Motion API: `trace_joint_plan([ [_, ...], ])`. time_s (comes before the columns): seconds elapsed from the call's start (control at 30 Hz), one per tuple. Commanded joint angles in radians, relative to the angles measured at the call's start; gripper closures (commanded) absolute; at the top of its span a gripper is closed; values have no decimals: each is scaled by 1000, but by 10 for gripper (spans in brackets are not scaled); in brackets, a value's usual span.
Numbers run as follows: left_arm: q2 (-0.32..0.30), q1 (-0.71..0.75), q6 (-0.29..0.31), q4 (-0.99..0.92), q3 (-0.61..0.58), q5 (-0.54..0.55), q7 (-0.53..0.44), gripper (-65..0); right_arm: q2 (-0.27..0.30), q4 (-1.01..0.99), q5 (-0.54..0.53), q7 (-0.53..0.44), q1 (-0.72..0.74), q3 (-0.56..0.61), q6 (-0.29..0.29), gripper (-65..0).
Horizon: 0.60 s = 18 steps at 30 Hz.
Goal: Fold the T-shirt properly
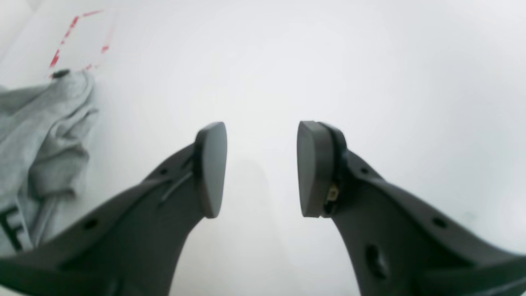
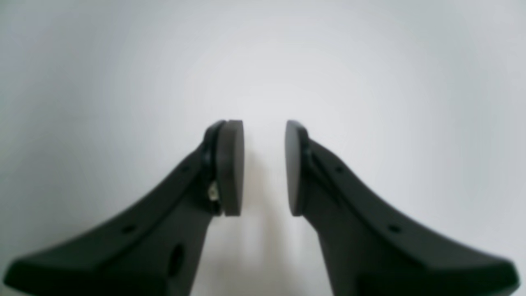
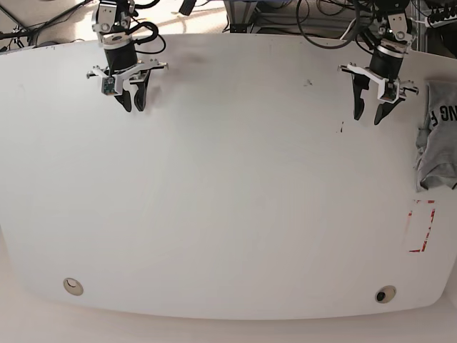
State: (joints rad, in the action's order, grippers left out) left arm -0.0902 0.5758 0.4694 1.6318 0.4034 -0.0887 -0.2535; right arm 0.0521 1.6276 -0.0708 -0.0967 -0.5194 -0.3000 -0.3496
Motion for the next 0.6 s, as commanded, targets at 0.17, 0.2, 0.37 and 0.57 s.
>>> trace_joint_plan([
  [0.17, 83, 247, -1, 157, 2, 14, -28, -254, -27, 20, -14, -212, -281, 0, -9, -162],
  [0.2, 94, 292, -1, 166, 2, 14, -28, -254, -31, 20, -14, -226, -315, 0, -9, -162],
  [0.37, 116, 441, -1, 141, -19, 14, -28, -253, -31, 12, -16, -289, -462, 3, -9, -160],
  [0.57, 109, 464, -4, -95, -71, 14, -28, -253, -16, -111, -14, -309, -557, 127, -9, -160],
])
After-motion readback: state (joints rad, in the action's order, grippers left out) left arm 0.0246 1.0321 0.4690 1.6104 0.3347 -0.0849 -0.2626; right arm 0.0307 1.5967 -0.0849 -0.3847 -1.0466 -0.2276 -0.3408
